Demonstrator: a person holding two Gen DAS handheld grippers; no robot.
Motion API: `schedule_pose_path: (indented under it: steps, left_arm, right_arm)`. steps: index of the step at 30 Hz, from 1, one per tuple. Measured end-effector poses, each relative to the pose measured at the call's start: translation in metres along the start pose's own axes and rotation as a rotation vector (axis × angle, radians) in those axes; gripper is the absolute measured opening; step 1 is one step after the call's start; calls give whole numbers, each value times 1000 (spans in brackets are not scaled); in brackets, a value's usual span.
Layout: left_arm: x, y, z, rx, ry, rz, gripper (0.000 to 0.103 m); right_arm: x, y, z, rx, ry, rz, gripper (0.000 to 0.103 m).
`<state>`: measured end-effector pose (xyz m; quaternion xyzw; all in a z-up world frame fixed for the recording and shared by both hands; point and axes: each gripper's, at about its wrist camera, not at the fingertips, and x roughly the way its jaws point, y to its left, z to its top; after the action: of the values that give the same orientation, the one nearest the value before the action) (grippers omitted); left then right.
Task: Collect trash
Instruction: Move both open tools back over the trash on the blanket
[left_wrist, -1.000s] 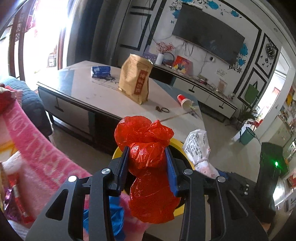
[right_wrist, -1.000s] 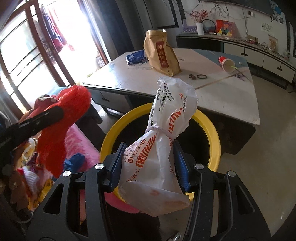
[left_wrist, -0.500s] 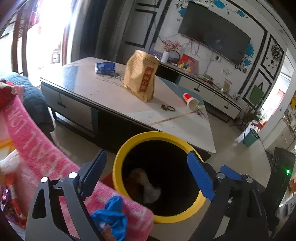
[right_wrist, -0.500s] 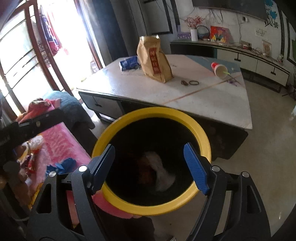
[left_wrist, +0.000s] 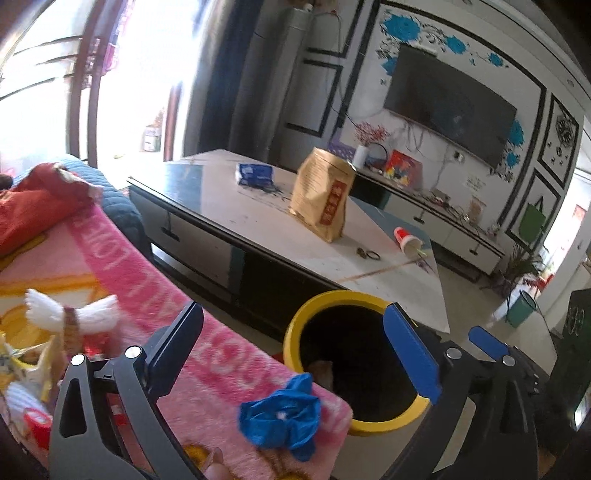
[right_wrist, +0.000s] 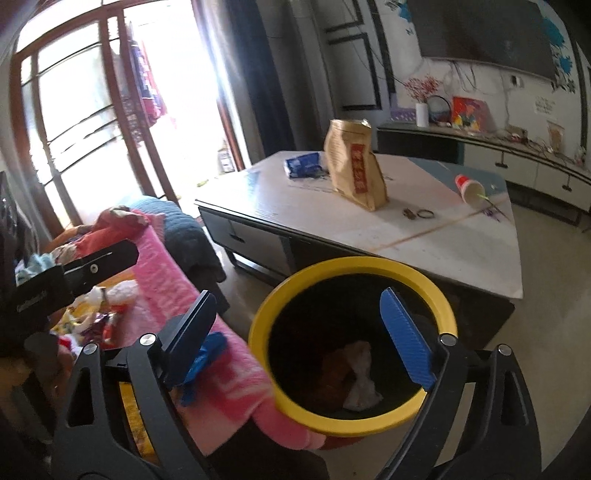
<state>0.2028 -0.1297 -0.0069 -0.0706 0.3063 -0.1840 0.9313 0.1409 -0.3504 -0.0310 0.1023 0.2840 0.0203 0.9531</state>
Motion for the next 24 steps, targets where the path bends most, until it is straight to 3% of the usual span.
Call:
schedule_pose_path:
  steps: [24]
  left_arm:
    - [-84, 73, -12, -129, -132, 163, 96]
  right_arm:
    - [-24, 90, -28, -151, 8, 189, 84]
